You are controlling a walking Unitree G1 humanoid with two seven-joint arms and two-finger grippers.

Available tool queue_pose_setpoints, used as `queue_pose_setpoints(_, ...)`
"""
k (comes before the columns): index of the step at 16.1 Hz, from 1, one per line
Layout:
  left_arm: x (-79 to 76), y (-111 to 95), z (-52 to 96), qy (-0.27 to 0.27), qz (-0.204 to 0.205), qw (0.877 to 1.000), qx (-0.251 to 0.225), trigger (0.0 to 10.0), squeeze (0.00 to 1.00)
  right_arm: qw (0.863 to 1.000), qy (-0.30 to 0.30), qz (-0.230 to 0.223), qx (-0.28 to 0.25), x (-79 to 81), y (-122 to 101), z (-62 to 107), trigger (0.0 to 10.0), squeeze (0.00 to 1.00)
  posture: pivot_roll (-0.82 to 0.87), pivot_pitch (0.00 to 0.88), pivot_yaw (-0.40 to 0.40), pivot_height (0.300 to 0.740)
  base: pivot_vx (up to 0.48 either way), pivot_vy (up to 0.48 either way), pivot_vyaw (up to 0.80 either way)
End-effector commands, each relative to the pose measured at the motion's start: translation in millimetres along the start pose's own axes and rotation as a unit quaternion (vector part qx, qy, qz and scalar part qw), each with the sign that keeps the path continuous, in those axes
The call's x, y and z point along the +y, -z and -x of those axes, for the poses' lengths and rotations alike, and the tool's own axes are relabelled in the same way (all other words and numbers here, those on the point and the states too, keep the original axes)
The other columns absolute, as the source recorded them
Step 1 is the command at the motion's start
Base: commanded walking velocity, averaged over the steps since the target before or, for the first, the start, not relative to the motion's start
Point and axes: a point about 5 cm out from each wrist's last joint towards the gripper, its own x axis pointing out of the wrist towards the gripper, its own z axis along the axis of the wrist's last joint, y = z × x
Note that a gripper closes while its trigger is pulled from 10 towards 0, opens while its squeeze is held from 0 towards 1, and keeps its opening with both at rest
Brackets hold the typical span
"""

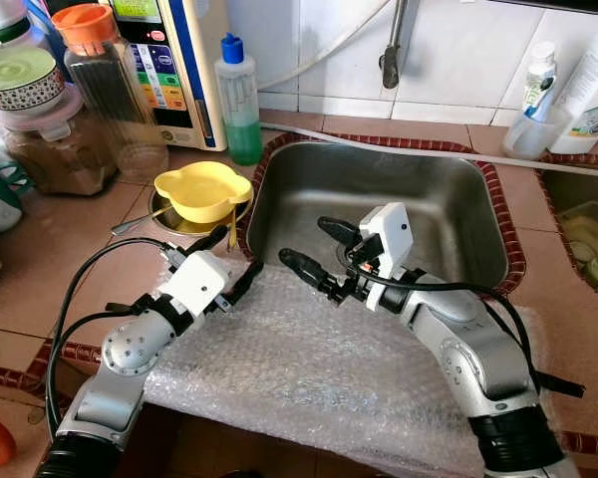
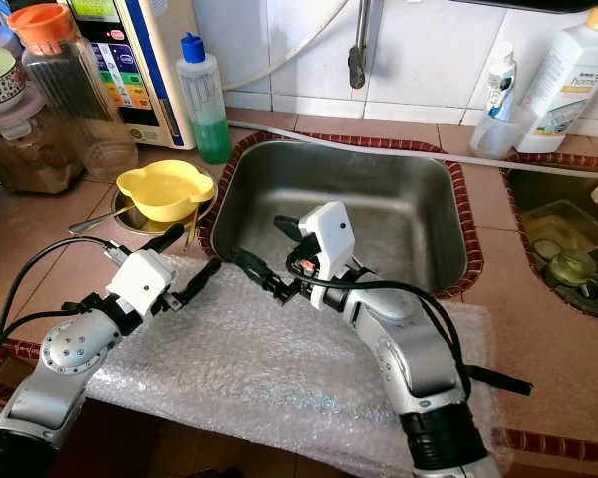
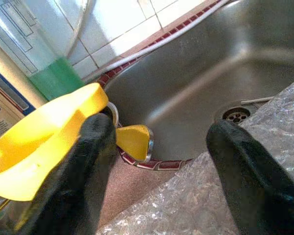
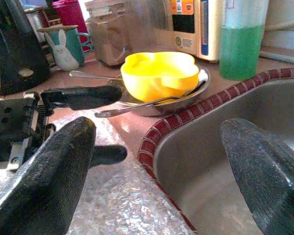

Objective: Kitchen organization

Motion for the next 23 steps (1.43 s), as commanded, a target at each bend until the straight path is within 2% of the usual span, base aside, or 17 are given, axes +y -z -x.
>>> queue_pose_setpoints(1, 2.8, 3.0, 1.3, -0.005, -0.006, 1.000, 0.006, 0.0, 0.00, 1.000, -0.018, -0.003, 0.003, 6.7, -0.1, 1.1, 10.0, 0.00, -0.17, 0.140, 0.068, 0.740, 0.000, 0.000, 0.00)
queue_pose_setpoints(9, 4.0, 4.2, 1.7, -0.013, -0.006, 1.000, 0.007, 0.0, 0.00, 1.000, -0.026, -0.006, 0.010, 11.6, 0.8, 1.2, 10.0, 0.00, -0.17, 0.142, 0.069, 0.740, 0.000, 0.000, 0.00)
queue_pose_setpoints(23, 10.7, 0.9, 6.3, -0.040, -0.013, 0.999, -0.005, 0.0, 0.00, 1.000, -0.025, -0.004, 0.003, 9.5, -2.4, 1.0, 10.0, 0.00, -0.17, 0.142, 0.066, 0.740, 0.000, 0.000, 0.00)
